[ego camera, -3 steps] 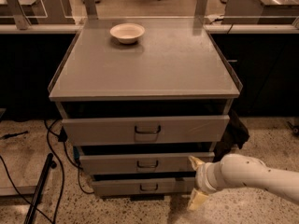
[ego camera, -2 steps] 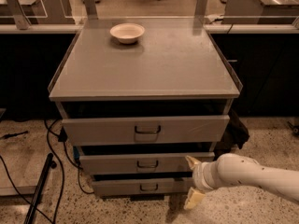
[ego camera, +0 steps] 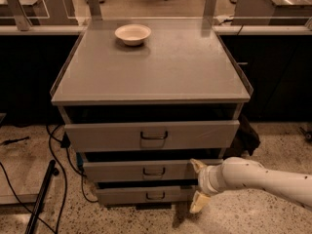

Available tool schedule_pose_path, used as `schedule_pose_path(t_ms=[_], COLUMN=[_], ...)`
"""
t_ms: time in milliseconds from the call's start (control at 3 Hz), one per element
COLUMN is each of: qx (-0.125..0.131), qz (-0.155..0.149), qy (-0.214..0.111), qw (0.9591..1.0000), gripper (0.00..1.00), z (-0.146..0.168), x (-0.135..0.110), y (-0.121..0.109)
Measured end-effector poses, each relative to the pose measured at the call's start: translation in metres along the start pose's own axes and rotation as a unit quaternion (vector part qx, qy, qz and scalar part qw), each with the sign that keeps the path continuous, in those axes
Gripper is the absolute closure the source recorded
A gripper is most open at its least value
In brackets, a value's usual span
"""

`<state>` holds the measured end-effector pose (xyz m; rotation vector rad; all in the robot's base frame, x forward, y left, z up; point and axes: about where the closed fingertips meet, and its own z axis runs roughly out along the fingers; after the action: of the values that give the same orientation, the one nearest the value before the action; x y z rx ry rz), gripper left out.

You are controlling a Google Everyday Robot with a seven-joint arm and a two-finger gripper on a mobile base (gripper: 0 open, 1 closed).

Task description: Open middle drawer

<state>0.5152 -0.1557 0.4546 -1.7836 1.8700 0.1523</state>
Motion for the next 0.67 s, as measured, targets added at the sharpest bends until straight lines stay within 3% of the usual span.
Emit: schedule_pose_path(t_ms=[667], qx=[0.0], qz=[-0.013], qy=[0.009], qw=[0.9999], gripper=[0.0], z=[0.015], x=[0.002], y=[-0.027])
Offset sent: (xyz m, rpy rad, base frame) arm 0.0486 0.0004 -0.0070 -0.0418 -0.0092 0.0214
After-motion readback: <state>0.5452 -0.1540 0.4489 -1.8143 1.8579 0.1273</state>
